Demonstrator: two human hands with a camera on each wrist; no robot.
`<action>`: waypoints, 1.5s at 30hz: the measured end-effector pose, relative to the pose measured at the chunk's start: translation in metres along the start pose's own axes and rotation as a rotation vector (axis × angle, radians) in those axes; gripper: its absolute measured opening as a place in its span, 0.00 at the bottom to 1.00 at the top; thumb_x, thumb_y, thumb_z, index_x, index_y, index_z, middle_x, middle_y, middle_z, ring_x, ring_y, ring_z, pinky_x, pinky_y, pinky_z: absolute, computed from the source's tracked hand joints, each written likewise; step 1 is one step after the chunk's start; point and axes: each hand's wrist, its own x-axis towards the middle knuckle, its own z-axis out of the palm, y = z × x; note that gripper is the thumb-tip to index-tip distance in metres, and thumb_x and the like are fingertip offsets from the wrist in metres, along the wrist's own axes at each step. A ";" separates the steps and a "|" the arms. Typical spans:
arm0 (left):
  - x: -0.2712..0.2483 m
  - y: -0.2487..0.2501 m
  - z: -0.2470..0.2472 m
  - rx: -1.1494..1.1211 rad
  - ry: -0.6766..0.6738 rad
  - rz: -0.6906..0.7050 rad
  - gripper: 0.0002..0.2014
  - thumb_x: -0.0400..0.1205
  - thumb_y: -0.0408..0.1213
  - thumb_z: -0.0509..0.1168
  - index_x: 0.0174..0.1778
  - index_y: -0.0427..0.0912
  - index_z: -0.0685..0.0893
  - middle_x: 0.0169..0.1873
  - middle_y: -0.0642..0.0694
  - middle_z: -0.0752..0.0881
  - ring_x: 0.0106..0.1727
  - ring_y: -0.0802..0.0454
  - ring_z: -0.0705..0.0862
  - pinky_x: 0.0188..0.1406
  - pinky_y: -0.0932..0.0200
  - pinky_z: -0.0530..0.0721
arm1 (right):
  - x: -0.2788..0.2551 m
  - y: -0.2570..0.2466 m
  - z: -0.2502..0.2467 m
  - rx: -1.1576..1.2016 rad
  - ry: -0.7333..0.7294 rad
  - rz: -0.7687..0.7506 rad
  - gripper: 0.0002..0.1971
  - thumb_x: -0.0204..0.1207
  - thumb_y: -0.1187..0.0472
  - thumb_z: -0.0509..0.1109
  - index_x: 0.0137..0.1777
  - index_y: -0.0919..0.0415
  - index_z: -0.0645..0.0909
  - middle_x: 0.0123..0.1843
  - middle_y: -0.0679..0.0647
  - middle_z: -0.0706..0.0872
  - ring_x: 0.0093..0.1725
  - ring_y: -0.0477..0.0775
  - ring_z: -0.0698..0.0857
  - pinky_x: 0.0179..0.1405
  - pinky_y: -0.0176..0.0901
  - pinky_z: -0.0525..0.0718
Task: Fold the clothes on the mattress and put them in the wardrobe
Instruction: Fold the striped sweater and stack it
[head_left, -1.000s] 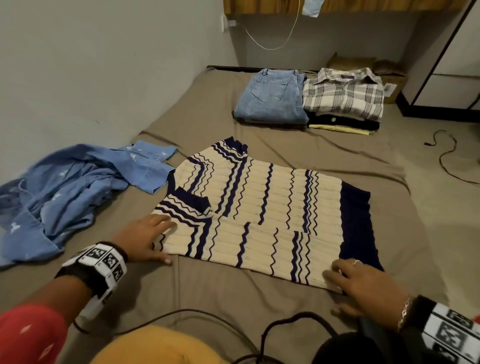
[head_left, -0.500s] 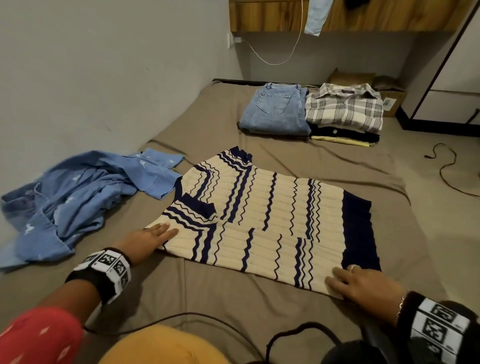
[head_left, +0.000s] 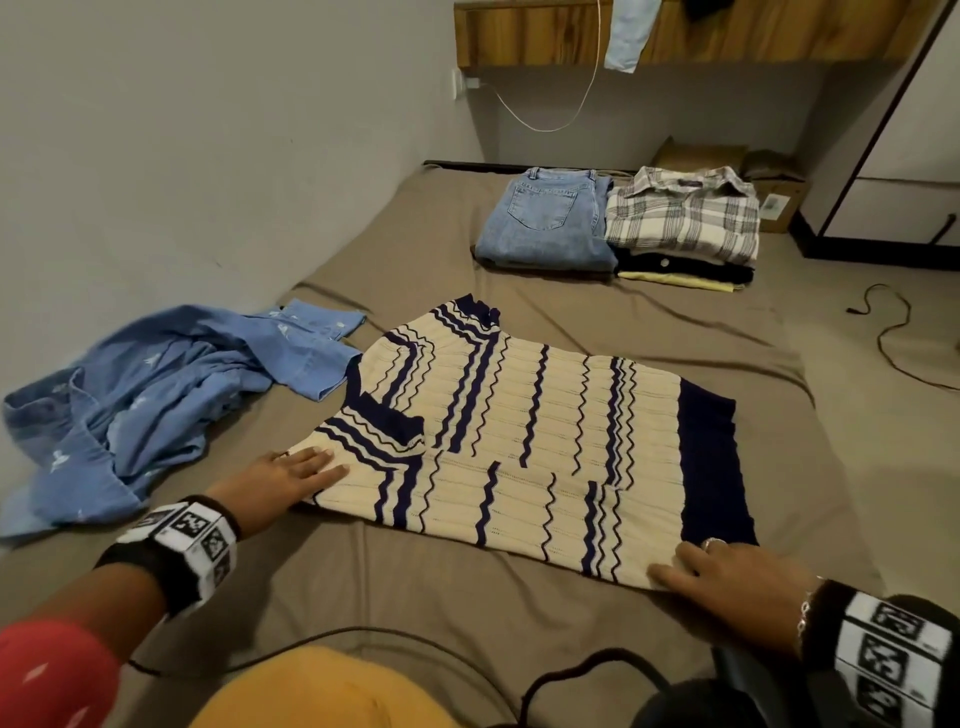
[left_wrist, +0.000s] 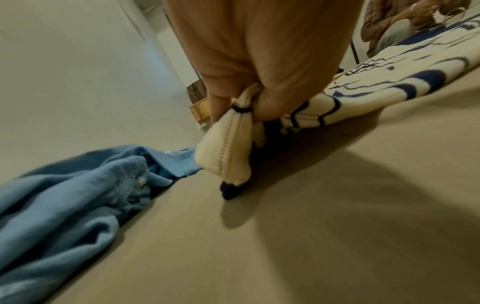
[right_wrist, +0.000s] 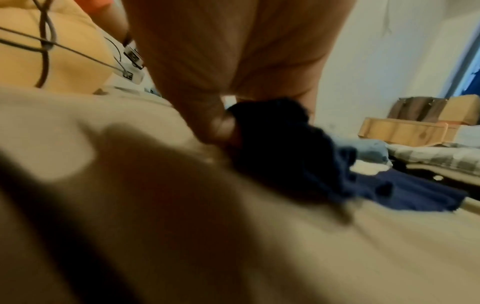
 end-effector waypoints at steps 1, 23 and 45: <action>-0.008 -0.004 -0.001 -0.001 0.004 0.003 0.33 0.85 0.24 0.44 0.81 0.53 0.37 0.83 0.47 0.43 0.83 0.52 0.45 0.79 0.56 0.52 | -0.004 0.000 0.001 0.009 -0.012 -0.028 0.26 0.84 0.58 0.52 0.79 0.48 0.49 0.70 0.61 0.67 0.64 0.61 0.74 0.56 0.51 0.77; 0.187 -0.048 -0.109 -0.860 0.247 -0.317 0.15 0.84 0.36 0.60 0.65 0.35 0.79 0.62 0.36 0.83 0.57 0.39 0.83 0.50 0.53 0.80 | 0.095 0.184 -0.021 0.572 0.454 0.345 0.17 0.80 0.65 0.63 0.68 0.58 0.77 0.67 0.54 0.80 0.65 0.56 0.79 0.62 0.45 0.73; 0.185 -0.078 -0.075 -2.038 0.547 -0.418 0.14 0.85 0.24 0.49 0.37 0.42 0.71 0.14 0.49 0.79 0.15 0.57 0.80 0.13 0.68 0.77 | 0.077 0.150 -0.036 0.328 0.548 0.053 0.17 0.56 0.55 0.71 0.39 0.43 0.66 0.31 0.37 0.77 0.27 0.46 0.81 0.20 0.37 0.77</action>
